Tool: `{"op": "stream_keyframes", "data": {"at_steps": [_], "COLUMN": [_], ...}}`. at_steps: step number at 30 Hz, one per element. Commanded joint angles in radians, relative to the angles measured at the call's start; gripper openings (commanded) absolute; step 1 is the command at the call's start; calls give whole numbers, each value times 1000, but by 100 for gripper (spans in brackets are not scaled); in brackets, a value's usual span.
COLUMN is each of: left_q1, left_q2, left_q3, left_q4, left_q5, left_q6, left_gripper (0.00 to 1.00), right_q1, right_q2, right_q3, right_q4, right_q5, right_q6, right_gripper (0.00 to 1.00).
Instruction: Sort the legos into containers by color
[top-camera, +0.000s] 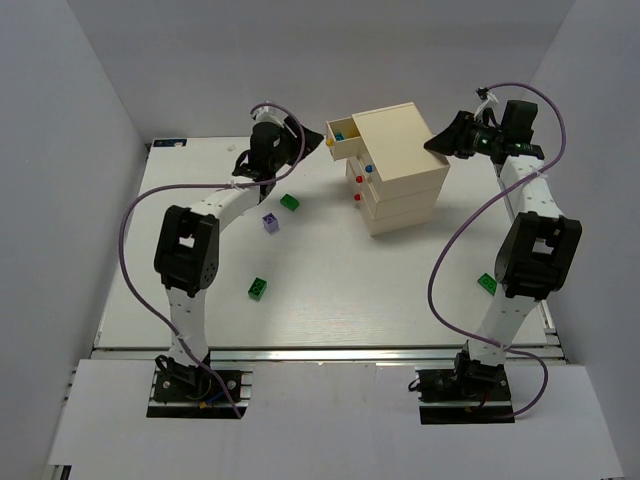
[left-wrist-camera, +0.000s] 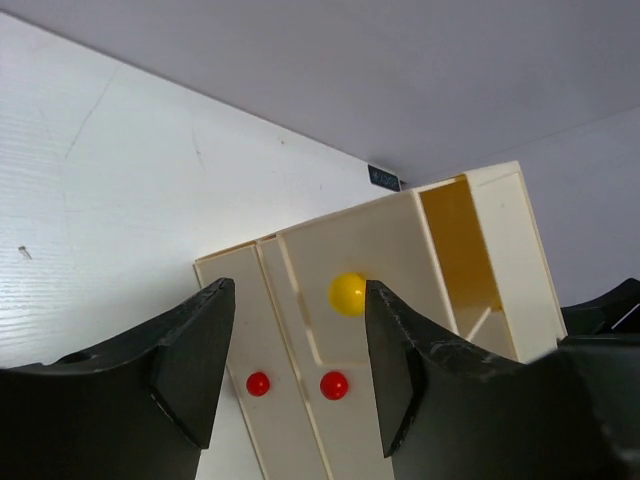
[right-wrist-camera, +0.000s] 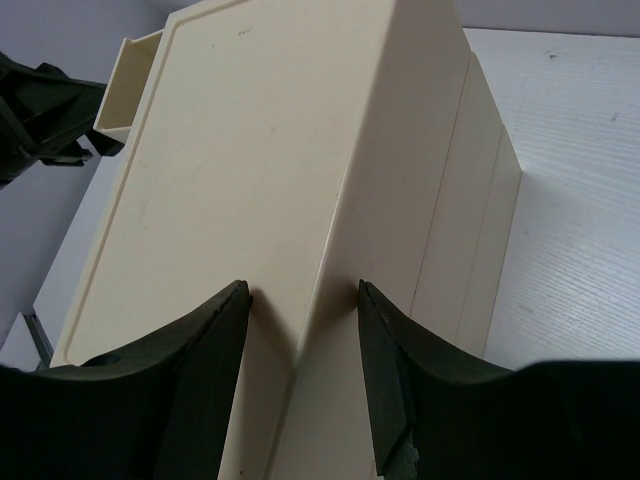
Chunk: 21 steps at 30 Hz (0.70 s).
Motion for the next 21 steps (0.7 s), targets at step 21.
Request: {"op": "stream_keyframes", "data": {"at_steps": [21], "left_q1": [-1], "left_q2": [291], "left_q3": [388], "left_q4": [-54], "left_q5": [339], "left_q6": [-99], "left_gripper": [59], "right_q1": [18], "right_q2": [31], "right_q3": [19], "right_q4": [-147], "right_q5": [-37], "right_q6": [-67], "right_gripper": [49]}}
